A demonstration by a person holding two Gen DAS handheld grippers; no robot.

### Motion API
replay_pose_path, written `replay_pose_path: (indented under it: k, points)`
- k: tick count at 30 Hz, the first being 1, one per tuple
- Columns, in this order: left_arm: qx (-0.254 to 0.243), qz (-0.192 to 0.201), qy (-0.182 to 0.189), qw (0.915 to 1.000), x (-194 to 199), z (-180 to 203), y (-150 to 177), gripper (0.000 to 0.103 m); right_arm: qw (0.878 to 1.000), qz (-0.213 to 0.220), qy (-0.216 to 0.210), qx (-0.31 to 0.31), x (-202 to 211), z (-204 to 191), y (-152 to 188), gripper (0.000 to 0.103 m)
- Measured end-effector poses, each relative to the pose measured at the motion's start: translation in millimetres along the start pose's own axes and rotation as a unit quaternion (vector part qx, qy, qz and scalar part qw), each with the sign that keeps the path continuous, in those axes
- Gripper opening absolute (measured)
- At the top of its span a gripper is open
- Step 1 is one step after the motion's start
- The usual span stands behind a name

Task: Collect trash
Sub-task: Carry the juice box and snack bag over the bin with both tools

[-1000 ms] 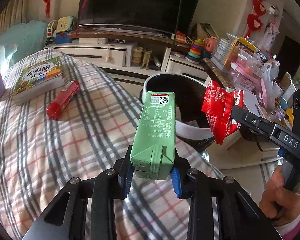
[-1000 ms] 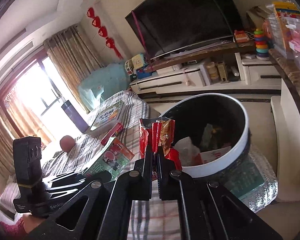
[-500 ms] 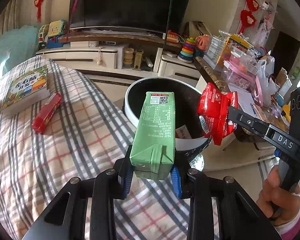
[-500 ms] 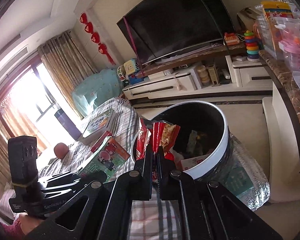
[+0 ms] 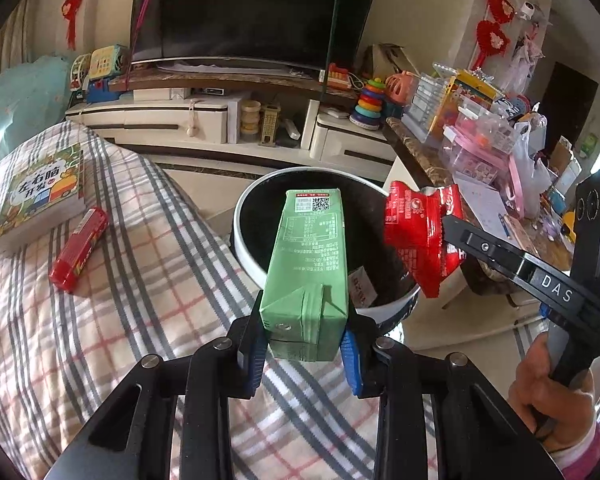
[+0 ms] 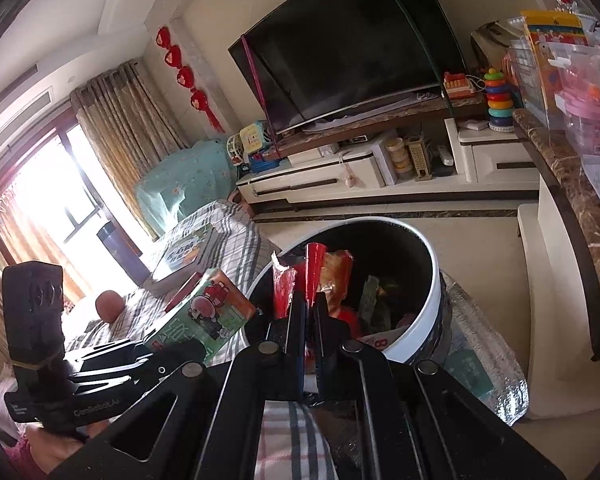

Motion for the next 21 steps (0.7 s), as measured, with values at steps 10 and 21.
replay_pose_path:
  k: [10,21]
  points:
    - [-0.005,-0.004,-0.001,1.0000,-16,4,-10,0.030,1.000,-0.002,0.007,0.002,-10,8,-9,0.003]
    - [-0.005,-0.013,-0.005,0.9999,-37,2,-24,0.030,1.000,-0.017,0.014,-0.001,-24,18,-13,0.003]
Point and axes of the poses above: each gripper's, at about its wrist camera, not at the fingertips, and x roughly against the way its jaws point, z to its right, y to its underside, the point moved 1 cm from there along -x, roughly the way its jaws point, and after that the axes turned 1 degree about -z, right-handed, at the moved point
